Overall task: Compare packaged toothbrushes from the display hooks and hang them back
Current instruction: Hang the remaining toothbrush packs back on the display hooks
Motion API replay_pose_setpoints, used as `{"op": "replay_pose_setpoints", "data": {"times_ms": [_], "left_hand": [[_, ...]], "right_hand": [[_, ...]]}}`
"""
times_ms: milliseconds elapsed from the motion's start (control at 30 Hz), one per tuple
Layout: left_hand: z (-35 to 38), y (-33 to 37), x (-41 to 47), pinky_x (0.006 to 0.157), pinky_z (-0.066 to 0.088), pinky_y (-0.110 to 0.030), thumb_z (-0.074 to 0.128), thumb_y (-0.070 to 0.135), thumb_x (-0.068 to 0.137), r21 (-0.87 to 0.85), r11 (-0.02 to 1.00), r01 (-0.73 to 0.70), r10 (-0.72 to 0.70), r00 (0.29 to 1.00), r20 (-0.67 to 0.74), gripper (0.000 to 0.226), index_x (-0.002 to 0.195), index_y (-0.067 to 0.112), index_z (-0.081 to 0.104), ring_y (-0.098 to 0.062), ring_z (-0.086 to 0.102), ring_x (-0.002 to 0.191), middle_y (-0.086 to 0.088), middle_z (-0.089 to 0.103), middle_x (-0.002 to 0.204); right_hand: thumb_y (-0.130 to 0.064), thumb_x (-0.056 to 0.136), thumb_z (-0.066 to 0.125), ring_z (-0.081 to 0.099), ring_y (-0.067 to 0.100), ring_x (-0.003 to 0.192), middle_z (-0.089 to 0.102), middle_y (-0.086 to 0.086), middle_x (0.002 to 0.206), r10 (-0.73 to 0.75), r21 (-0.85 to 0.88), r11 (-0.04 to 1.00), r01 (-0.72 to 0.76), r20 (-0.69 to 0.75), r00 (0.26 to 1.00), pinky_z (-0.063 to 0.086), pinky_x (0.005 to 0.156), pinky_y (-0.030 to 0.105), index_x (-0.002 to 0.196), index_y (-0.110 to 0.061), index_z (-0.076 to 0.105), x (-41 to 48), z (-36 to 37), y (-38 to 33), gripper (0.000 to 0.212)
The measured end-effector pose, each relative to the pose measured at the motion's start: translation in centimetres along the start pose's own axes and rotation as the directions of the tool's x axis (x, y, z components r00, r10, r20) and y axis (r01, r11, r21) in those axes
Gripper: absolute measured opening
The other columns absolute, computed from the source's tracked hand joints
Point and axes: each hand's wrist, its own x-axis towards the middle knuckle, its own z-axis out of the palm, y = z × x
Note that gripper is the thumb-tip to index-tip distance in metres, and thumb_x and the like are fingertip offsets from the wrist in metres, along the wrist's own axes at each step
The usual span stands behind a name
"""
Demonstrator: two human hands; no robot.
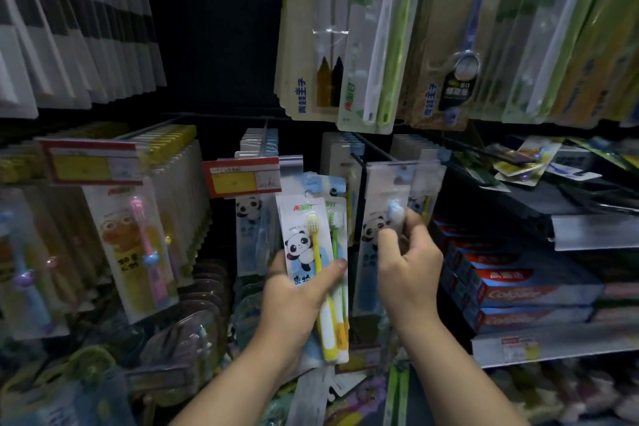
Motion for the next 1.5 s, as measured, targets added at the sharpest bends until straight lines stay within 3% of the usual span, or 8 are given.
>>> {"op": "replay_pose_setpoints", "data": {"times_ms": [400, 567, 733, 867, 1200, 1267, 1400, 1500], "left_hand": [[-0.3, -0.2, -0.6, 0.085, 0.059, -0.066, 0.093, 0.024, 0.073, 0.025, 1.0, 0.018, -0.018, 1.0, 0.007, 0.05, 0.118, 0.016, 0.07, -0.041, 0.076, 0.093, -0.012, 0.079, 0.103], [-0.6, -0.2, -0.5, 0.09, 0.061, -0.052, 0.087, 0.016, 0.079, 0.063, 0.998, -0.03, 0.029, 0.999, 0.015, 0.043, 0.119, 0.015, 0.07, -0.025, 0.078, 0.096, -0.003, 0.081, 0.104], [-0.4, -0.4, -0.4, 0.091, 0.061, -0.052, 0.086, 0.012, 0.081, 0.055, 0.998, -0.018, 0.018, 1.0, 0.006, 0.045, 0.122, 0.013, 0.068, -0.025, 0.078, 0.098, -0.004, 0.08, 0.106], [-0.3, -0.8, -0.1, 0.087, 0.062, -0.054, 0.086, 0.011, 0.08, 0.055, 0.998, -0.012, 0.012, 1.0, -0.014, 0.041, 0.118, 0.012, 0.07, -0.027, 0.078, 0.094, -0.005, 0.081, 0.102], [-1.2, -1.0, 0.6, 0.072, 0.062, -0.026, 0.088, 0.012, 0.078, 0.129, 0.991, -0.041, 0.04, 0.999, 0.012, 0.045, 0.118, 0.017, 0.068, -0.015, 0.078, 0.088, 0.004, 0.081, 0.098], [-1.1, -1.0, 0.7, 0.077, 0.064, -0.037, 0.091, 0.015, 0.076, 0.151, 0.988, -0.04, 0.041, 0.999, -0.005, 0.048, 0.117, 0.017, 0.066, -0.017, 0.078, 0.086, 0.002, 0.081, 0.097], [-0.6, -1.0, 0.6, 0.085, 0.063, -0.047, 0.095, 0.017, 0.071, 0.171, 0.984, -0.046, 0.057, 0.996, -0.062, 0.054, 0.116, 0.017, 0.064, -0.02, 0.078, 0.091, -0.001, 0.081, 0.1], [0.1, -0.9, -0.1, 0.074, 0.061, -0.026, 0.093, 0.02, 0.073, 0.206, 0.975, -0.087, 0.103, 0.993, -0.066, 0.053, 0.114, 0.02, 0.061, -0.008, 0.077, 0.084, 0.0, 0.08, 0.098]], "right_hand": [[-0.009, 0.099, 0.055, 0.055, 0.002, 0.075, 0.059, -0.014, 0.082, -0.067, -0.135, 0.987, 0.087, 0.149, 0.987, 0.041, 0.067, 0.013, 0.095, -0.025, 0.06, -0.4, -1.5, 0.6, 0.018], [-0.019, 0.103, 0.054, 0.061, 0.003, 0.089, 0.066, -0.011, 0.098, -0.042, -0.175, 0.982, 0.076, 0.189, 0.981, 0.043, 0.074, 0.011, 0.115, -0.025, 0.063, -0.3, -1.2, 0.8, 0.016], [-0.032, 0.106, 0.051, 0.064, 0.006, 0.103, 0.068, -0.01, 0.113, 0.125, -0.114, 0.988, -0.106, 0.173, 0.977, 0.051, 0.083, 0.026, 0.144, -0.026, 0.047, 0.5, 0.1, 1.5, 0.038], [-0.033, 0.107, 0.05, 0.063, 0.017, 0.111, 0.066, -0.001, 0.123, 0.139, -0.081, 0.988, -0.129, 0.144, 0.98, 0.05, 0.088, 0.031, 0.14, -0.03, 0.049, 2.6, 1.9, 2.7, 0.034], [-0.044, 0.106, 0.049, 0.05, 0.032, 0.132, 0.049, 0.014, 0.145, 0.198, -0.407, 0.903, -0.136, 0.115, 0.973, 0.042, 0.103, 0.034, 0.146, -0.022, 0.054, 6.4, 5.3, 5.1, 0.046], [-0.036, 0.104, 0.055, 0.052, 0.031, 0.127, 0.053, 0.015, 0.139, 0.174, -0.399, 0.908, -0.13, 0.078, 0.982, 0.04, 0.102, 0.032, 0.14, -0.017, 0.059, 5.4, 4.3, 3.5, 0.04], [-0.044, 0.095, 0.068, 0.068, 0.02, 0.07, 0.072, -0.002, 0.079, 0.273, 0.075, 0.949, -0.306, 0.288, 0.918, 0.056, 0.066, 0.041, 0.097, -0.023, 0.07, 1.2, 1.6, 0.0, 0.021], [-0.06, 0.07, 0.081, 0.063, 0.012, 0.065, 0.068, -0.002, 0.079, 0.272, -0.028, 0.958, -0.286, 0.41, 0.87, 0.056, 0.064, 0.04, 0.102, -0.029, 0.065, -0.6, 0.1, -1.1, 0.047]]}}
